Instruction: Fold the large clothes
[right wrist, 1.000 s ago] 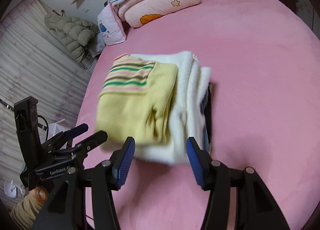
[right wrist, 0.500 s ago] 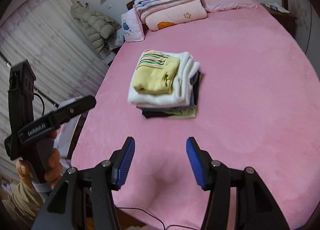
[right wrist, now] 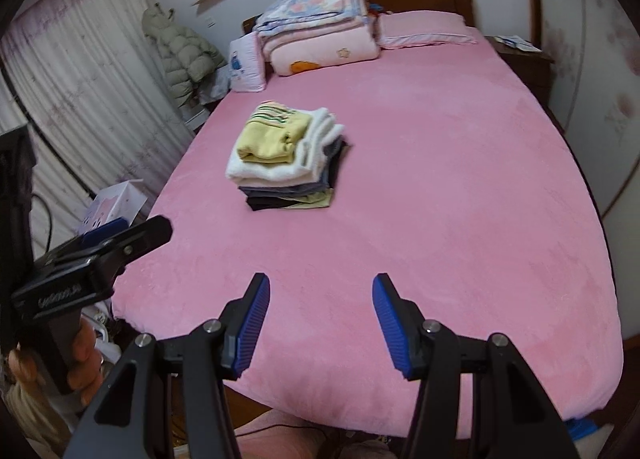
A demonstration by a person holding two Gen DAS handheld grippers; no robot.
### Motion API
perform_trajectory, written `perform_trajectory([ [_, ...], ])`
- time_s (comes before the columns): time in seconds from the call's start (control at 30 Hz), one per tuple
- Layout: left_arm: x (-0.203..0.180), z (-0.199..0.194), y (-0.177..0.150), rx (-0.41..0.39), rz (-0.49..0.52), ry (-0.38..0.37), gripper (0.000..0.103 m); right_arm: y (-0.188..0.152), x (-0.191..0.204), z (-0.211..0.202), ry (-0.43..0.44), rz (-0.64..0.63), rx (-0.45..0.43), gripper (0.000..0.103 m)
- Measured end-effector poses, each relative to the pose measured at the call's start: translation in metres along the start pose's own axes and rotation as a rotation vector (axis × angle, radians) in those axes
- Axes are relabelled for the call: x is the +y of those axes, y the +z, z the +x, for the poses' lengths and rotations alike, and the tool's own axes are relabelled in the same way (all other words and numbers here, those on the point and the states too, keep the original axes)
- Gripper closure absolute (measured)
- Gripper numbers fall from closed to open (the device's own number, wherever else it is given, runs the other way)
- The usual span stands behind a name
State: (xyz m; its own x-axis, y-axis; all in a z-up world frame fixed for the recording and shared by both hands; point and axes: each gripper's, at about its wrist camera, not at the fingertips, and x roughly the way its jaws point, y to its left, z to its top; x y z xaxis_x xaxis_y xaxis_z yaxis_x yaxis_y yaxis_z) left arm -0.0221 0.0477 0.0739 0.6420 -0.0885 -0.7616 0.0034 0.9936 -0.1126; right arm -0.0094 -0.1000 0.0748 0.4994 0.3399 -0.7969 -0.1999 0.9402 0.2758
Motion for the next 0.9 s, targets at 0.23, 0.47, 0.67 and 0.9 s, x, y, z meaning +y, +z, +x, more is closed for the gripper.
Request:
perform_trajectory([
  [0.23, -0.022, 0.001, -0.040, -0.004, 0.010, 0.067, 0.001, -0.027, -0.013, -0.009, -0.100, 0.019, -0.061, 0.049],
  [0.47, -0.030, 0.013, -0.053, 0.039, -0.003, 0.060, 0.001, -0.033, -0.017, -0.013, -0.149, 0.001, -0.073, 0.049],
  [0.67, -0.032, 0.015, -0.057, 0.049, -0.017, 0.059, 0.001, -0.038, -0.016, -0.010, -0.170, -0.021, -0.062, 0.049],
  [0.9, -0.038, 0.018, -0.054, 0.047, 0.003, 0.066, 0.001, -0.039, -0.018, -0.006, -0.176, -0.028, -0.045, 0.049],
])
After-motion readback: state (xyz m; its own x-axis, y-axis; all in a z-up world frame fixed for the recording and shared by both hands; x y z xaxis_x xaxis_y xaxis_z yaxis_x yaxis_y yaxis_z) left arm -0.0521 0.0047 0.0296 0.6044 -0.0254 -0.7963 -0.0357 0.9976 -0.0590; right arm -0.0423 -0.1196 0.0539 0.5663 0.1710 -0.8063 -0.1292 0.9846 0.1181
